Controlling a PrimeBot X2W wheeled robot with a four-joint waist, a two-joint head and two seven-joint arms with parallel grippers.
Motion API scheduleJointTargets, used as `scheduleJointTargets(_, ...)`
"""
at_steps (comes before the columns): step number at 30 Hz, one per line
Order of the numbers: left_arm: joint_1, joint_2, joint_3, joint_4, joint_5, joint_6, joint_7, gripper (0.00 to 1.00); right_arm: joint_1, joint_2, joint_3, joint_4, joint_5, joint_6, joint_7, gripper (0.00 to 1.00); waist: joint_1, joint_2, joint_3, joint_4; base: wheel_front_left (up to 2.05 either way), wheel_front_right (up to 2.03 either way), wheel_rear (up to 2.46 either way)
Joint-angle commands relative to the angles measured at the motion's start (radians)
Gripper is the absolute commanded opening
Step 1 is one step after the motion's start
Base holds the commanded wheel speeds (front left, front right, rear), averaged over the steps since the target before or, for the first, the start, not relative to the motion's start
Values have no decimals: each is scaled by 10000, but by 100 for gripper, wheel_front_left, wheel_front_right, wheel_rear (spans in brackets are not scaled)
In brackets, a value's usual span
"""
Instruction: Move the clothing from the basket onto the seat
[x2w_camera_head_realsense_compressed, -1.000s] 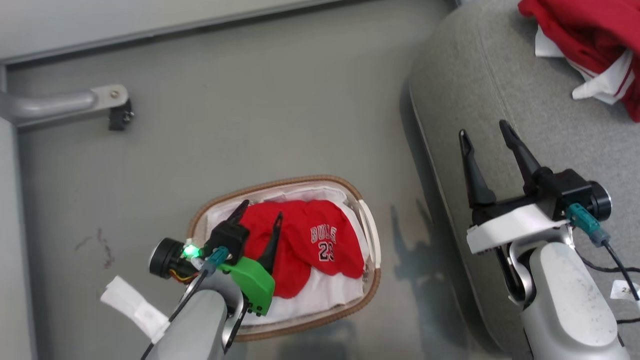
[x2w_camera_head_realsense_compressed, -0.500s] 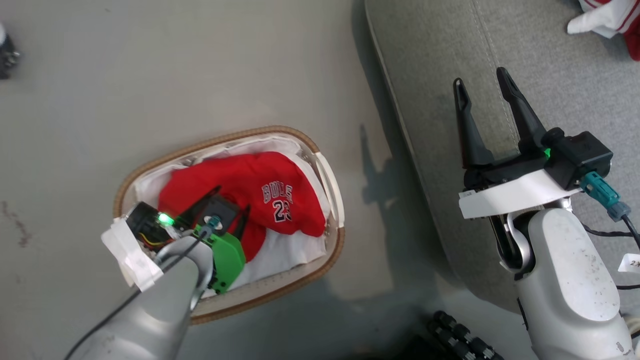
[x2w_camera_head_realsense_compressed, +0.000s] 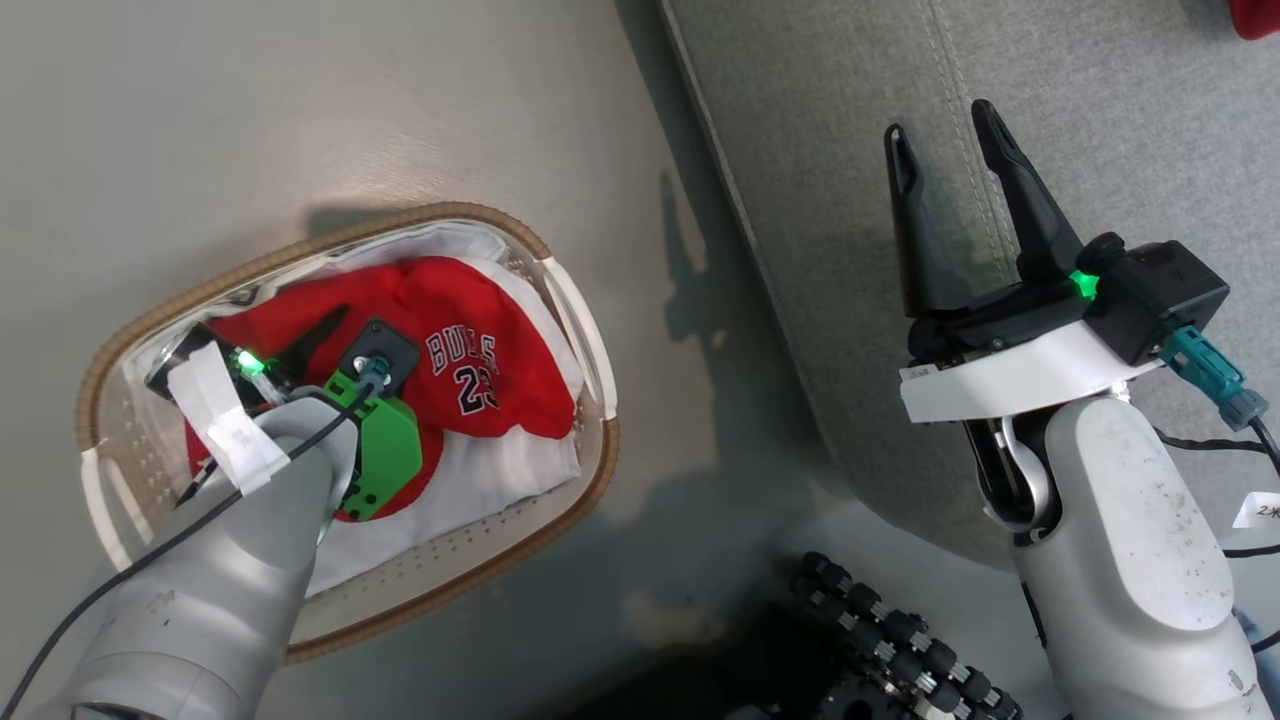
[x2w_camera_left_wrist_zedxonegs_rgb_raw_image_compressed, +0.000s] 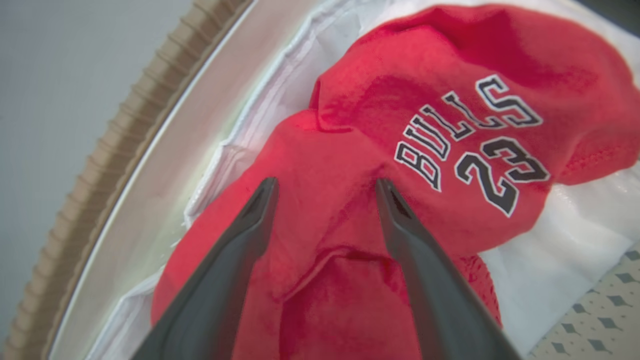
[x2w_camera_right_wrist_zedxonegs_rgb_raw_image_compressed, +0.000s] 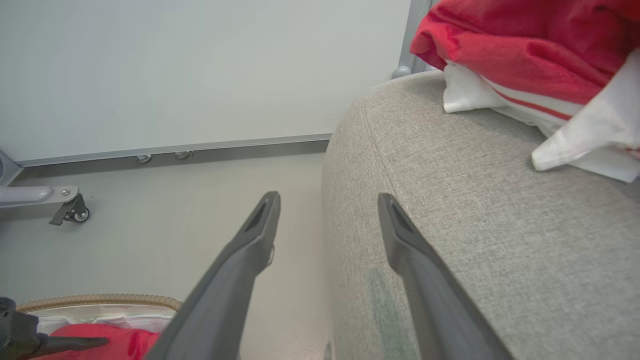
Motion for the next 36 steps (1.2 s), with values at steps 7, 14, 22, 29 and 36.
scheduleJointTargets(7,-310,178,-175,359,67,207,1070,100,-93,-15,163,-62,213,-14,-21,100,-2,0,260,-328,0,0,0)
scheduleJointTargets(14,-42,202,-205,495,-111,253,2192,41,-38,-15,268,-110,330,-14,-21,100,-2,0,296,-418,0,0,0)
scheduleJointTargets(22,142,268,-185,533,-373,205,3281,0,-32,-17,211,-48,324,-14,-21,100,-2,0,350,-455,0,0,0)
scheduleJointTargets(29,305,109,-225,516,-594,136,2941,0,-86,-17,134,85,267,-12,-21,100,-2,0,166,-306,0,0,0)
scheduleJointTargets(36,519,-195,-260,401,-797,-23,2228,0,6,-17,-27,159,100,-12,-21,100,-2,0,-257,-14,0,0,0)
